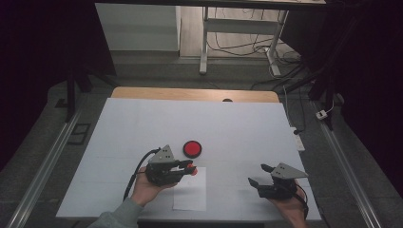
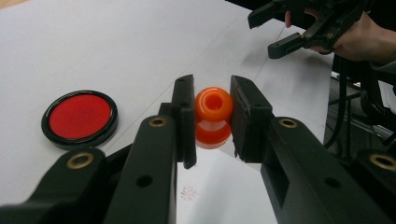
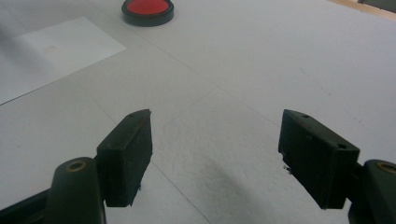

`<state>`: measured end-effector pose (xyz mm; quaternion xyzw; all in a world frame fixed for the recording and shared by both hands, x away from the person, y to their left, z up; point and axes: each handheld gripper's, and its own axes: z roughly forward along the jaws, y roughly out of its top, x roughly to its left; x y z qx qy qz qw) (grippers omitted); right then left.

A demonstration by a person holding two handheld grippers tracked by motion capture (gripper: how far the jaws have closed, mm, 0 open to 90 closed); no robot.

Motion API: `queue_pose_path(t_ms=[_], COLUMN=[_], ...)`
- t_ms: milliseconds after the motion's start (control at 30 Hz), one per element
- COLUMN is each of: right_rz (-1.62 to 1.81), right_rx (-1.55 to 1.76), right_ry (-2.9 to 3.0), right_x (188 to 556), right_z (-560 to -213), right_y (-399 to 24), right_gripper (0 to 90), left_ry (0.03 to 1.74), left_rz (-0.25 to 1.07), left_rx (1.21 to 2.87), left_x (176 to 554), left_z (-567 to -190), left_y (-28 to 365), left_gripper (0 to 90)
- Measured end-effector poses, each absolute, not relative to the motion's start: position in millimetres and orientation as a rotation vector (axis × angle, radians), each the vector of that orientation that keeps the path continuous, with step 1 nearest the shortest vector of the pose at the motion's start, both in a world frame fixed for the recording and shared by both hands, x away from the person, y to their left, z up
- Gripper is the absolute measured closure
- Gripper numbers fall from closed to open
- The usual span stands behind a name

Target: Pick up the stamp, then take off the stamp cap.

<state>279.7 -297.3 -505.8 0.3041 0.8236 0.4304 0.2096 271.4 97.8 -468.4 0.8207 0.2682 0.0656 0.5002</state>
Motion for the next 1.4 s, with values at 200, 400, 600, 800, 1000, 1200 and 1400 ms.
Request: queue_pose_path(t_ms=[200,400,600,800,1000,1200,1400], right_rz=[1.201,1.201,1.216,1.221,1.245,1.266,1.279], right_rx=[0.843,0.840,0.812,0.789,0.783,0.776,0.762], right_ry=[2.291,2.286,2.274,2.281,2.279,2.277,2.283], right_x=[279.9,279.6,276.6,274.7,273.9,274.1,273.7], right_z=[-505.9,-505.6,-502.3,-501.6,-500.2,-499.9,-498.4], right_y=[-297.7,-297.5,-295.0,-290.6,-287.7,-284.8,-279.2], right_gripper=[25.6,25.6,26.4,26.7,26.5,26.5,26.9], left_ry=[0.652,0.651,0.653,0.650,0.654,0.658,0.657], left_rz=[0.157,0.156,0.155,0.155,0.154,0.155,0.154], left_rx=[1.984,1.986,1.986,1.988,1.987,1.987,1.986], left_x=[272.2,272.4,273.0,272.7,273.5,274.1,273.9], left_z=[-469.1,-469.4,-469.9,-469.8,-470.2,-470.6,-470.4], left_y=[97.9,97.7,97.0,96.1,96.8,97.1,97.4], left_gripper=[72.6,72.6,72.6,72.6,72.6,72.6,72.6])
